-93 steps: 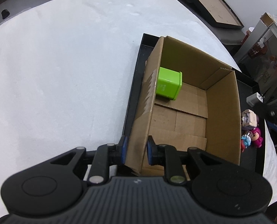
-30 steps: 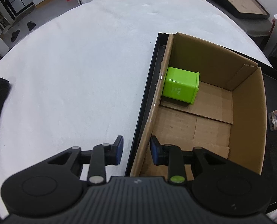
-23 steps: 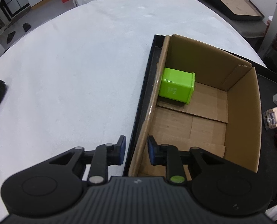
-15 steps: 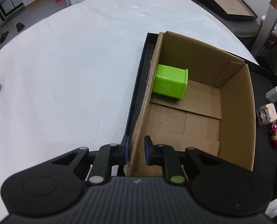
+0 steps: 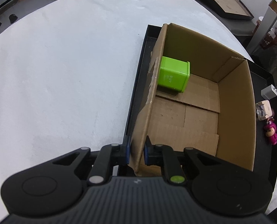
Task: Organize rigid objects
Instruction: 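Carry the figurine into the box and open the right gripper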
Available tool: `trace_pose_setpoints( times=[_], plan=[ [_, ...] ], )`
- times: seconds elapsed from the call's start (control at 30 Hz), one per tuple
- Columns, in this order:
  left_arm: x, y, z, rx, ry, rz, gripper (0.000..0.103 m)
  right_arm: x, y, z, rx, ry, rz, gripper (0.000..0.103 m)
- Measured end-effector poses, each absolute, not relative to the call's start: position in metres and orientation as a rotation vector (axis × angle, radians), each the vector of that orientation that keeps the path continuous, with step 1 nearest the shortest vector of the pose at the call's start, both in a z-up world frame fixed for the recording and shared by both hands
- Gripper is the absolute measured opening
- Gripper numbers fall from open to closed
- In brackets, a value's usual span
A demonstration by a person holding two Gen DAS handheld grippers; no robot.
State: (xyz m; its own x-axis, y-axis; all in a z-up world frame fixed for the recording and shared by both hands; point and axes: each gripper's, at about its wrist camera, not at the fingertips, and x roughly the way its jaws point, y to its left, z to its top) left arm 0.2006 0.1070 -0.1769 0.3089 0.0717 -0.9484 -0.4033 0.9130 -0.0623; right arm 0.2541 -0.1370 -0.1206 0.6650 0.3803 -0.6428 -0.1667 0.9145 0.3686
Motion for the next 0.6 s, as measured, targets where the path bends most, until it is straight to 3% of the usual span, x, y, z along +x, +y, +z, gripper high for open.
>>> trace_pose_setpoints(
  times=[0.6],
  plan=[
    [0.193, 0.125, -0.178, -0.358, 1.212, 0.231, 0.014, 0.254, -0.046, -0.131, 0.097, 0.81, 0.431, 0.036]
  ],
)
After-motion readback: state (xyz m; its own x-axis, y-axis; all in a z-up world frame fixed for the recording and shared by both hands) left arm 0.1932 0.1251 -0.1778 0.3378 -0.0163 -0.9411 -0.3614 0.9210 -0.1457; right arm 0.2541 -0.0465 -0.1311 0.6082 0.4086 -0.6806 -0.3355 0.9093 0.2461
